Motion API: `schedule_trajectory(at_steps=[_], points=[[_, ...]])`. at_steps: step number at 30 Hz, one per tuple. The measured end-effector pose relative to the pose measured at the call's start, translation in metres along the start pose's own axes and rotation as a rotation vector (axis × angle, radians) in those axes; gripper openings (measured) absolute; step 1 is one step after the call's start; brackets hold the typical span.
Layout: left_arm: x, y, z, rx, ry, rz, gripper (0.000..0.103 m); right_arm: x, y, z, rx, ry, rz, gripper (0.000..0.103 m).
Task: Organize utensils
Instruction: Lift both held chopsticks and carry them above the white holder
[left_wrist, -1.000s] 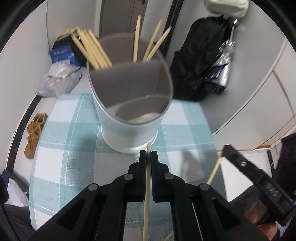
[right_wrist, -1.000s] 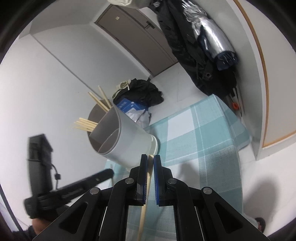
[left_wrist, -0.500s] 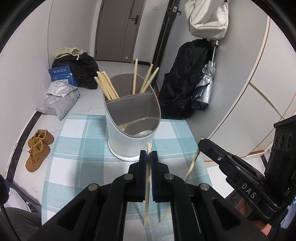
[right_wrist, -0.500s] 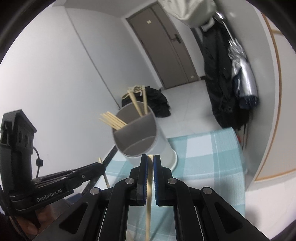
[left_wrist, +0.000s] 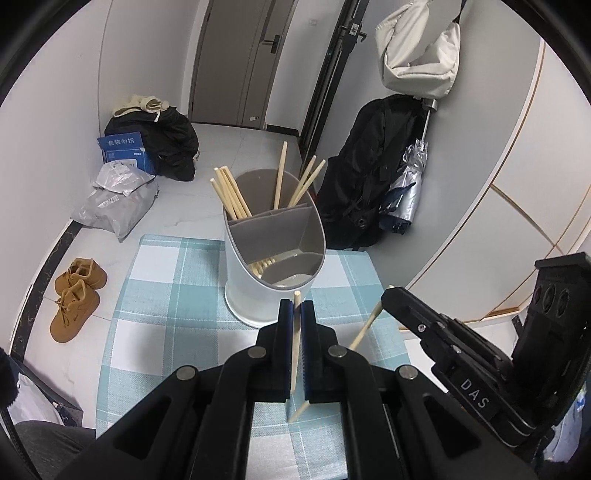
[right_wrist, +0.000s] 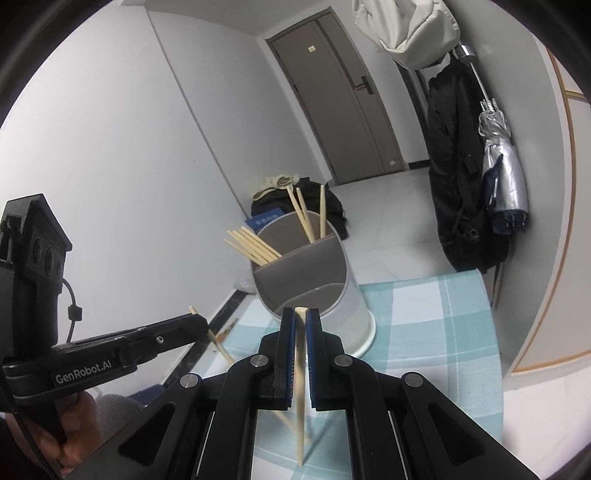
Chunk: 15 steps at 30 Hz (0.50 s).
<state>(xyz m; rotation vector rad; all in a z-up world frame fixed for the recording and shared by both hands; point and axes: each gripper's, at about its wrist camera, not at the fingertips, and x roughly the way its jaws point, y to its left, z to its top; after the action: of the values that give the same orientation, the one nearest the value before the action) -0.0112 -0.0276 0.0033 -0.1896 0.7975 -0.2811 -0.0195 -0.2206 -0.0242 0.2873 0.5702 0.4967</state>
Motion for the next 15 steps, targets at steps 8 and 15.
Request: schedule_trajectory(at_steps=[8, 15], points=[[-0.015, -0.007, 0.018, 0.030, -0.021, -0.014, 0.000, -0.006, 0.001, 0.019, 0.024, -0.036, 0.019, 0.005], [-0.028, -0.016, 0.045, 0.040, -0.050, -0.043, 0.000, -0.023, 0.009, 0.054, -0.028, -0.092, 0.021, 0.005]])
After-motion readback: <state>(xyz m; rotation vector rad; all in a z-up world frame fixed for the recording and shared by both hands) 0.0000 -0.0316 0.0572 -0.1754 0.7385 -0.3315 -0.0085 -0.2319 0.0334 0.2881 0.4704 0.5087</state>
